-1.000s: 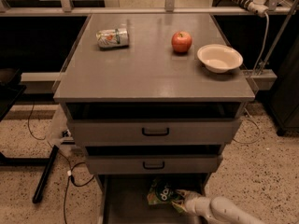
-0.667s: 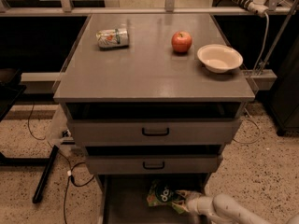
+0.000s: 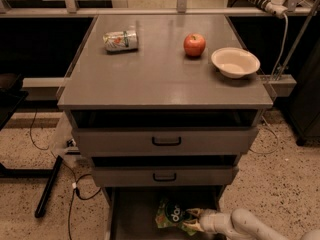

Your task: Place green rice chip bag into bottom drawer

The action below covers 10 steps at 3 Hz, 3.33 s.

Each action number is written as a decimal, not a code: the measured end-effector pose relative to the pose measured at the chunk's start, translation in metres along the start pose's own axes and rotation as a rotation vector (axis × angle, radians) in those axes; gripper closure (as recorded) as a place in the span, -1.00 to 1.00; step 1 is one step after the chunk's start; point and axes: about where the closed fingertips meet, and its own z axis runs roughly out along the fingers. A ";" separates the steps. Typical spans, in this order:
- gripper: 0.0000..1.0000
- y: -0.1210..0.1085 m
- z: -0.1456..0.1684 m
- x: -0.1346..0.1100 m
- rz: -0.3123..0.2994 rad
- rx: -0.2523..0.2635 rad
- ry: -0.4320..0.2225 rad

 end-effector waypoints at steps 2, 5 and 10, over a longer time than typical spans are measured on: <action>1.00 0.001 0.008 0.003 0.067 0.040 0.039; 0.50 -0.005 0.011 0.006 0.093 0.079 0.050; -1.00 -0.005 0.011 0.006 0.093 0.079 0.050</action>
Offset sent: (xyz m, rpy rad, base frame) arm 0.0117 -0.0054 -0.0134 -0.0576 0.0616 -0.1691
